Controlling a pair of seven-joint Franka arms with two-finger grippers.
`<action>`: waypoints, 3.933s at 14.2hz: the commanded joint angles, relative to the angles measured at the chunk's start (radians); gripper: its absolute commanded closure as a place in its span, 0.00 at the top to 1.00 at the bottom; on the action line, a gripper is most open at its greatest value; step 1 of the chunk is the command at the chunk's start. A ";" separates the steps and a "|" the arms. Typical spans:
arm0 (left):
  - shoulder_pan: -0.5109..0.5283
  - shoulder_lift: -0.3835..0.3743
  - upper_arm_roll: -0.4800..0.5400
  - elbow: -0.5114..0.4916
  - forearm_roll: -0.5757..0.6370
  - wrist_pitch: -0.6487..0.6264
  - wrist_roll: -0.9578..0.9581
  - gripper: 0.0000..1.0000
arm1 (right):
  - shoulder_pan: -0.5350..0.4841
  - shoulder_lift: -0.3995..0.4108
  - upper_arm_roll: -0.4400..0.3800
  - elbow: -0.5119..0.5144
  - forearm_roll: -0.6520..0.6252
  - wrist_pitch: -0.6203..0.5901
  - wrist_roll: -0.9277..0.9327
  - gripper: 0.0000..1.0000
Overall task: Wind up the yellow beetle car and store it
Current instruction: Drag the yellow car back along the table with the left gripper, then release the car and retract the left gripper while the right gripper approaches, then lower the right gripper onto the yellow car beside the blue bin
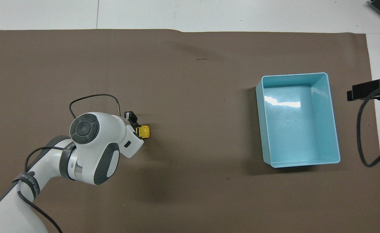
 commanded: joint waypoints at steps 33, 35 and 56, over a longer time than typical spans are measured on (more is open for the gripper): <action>0.254 -0.084 0.107 0.535 0.154 -0.619 -1.246 1.00 | 0.114 -0.126 0.046 -0.210 0.070 -0.009 -0.704 1.00; 0.261 -0.124 0.107 0.546 0.154 -0.676 -1.246 1.00 | 0.168 -0.128 0.047 -0.242 0.051 0.023 -0.823 1.00; 0.261 -0.112 0.107 0.707 0.167 -0.974 -1.246 1.00 | 0.252 0.059 0.052 -0.707 0.037 0.741 -1.345 1.00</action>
